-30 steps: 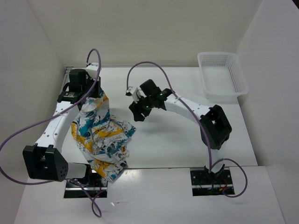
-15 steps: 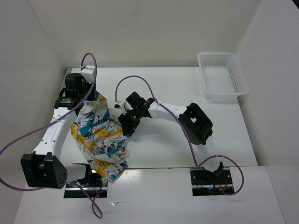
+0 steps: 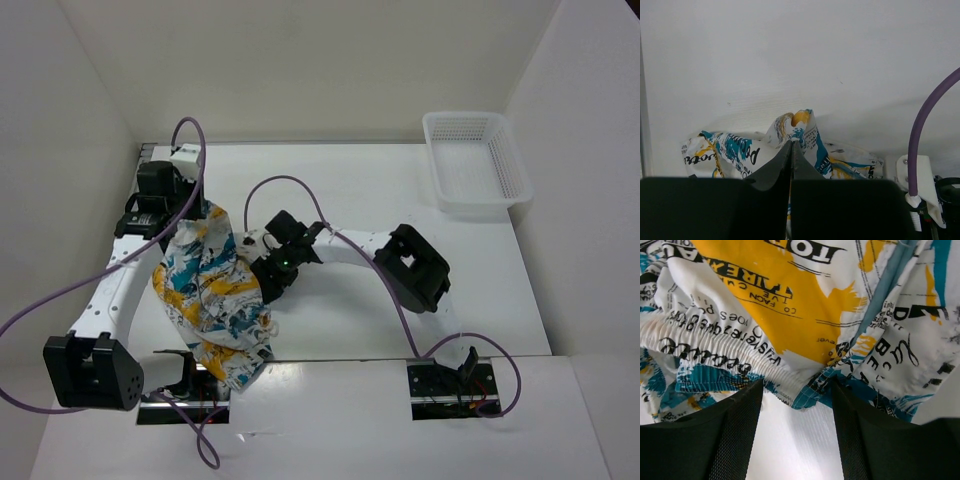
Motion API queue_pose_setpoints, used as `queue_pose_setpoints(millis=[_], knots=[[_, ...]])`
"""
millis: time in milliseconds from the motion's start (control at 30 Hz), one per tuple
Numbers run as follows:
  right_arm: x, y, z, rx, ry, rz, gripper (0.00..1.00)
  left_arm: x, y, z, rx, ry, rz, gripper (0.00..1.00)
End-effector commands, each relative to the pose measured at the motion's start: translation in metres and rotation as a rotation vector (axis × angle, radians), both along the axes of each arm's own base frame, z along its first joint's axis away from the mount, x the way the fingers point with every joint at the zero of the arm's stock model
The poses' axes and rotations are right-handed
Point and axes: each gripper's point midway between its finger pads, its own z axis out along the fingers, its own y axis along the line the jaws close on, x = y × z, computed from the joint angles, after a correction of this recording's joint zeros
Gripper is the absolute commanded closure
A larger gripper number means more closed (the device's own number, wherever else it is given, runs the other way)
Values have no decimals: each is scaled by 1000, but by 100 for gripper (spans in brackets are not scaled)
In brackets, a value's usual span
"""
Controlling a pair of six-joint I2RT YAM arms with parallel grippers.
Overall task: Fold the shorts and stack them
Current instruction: Flatten the shorts out
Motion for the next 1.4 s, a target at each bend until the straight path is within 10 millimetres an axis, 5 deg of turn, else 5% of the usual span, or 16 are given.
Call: queue_pose_setpoints(millis=[0, 100, 200, 233, 333, 500, 533, 600, 800, 900, 933, 1033, 1100, 1233, 1367], knots=[[11, -3, 1, -28, -75, -47, 37, 0, 4, 25, 5, -81, 10, 100], [5, -3, 0, -21, -50, -32, 42, -1, 2, 21, 0, -72, 0, 100], [-17, 6, -8, -5, 0, 29, 67, -1, 5, 20, 0, -72, 9, 100], [-20, 8, -9, -13, -10, 33, 83, -1, 5, 20, 0, -72, 10, 100], [-12, 13, -9, -7, -36, 22, 100, -2, 9, 19, 1, -62, 19, 100], [1, 11, 20, 23, -82, 11, 100, 0, 15, 25, 1, -81, 37, 100], [-2, 11, 24, 34, -77, 29, 93, 1, 16, 29, 1, -90, 37, 100], [-12, 10, 26, 57, -42, 56, 54, 0, 15, 32, 1, -99, 37, 100], [-19, 16, 11, 72, -3, 133, 52, -3, 15, 27, 1, -90, 37, 100], [-9, 20, 4, 55, -17, 80, 64, -4, 15, 30, 1, -99, 37, 100], [-7, 22, -3, 38, -38, 72, 79, -4, 14, 30, -3, -99, 29, 100], [-2, 19, -9, 9, -51, 30, 100, -7, 14, 29, -3, -99, 29, 100], [-2, 19, -9, 9, -51, 30, 100, -8, 14, 24, -3, -89, 29, 100], [24, 28, 35, 57, -183, 15, 100, -6, 24, 38, 8, -125, 65, 100], [101, 6, 121, 138, -369, -148, 100, 6, 39, 84, 21, -234, 112, 100]])
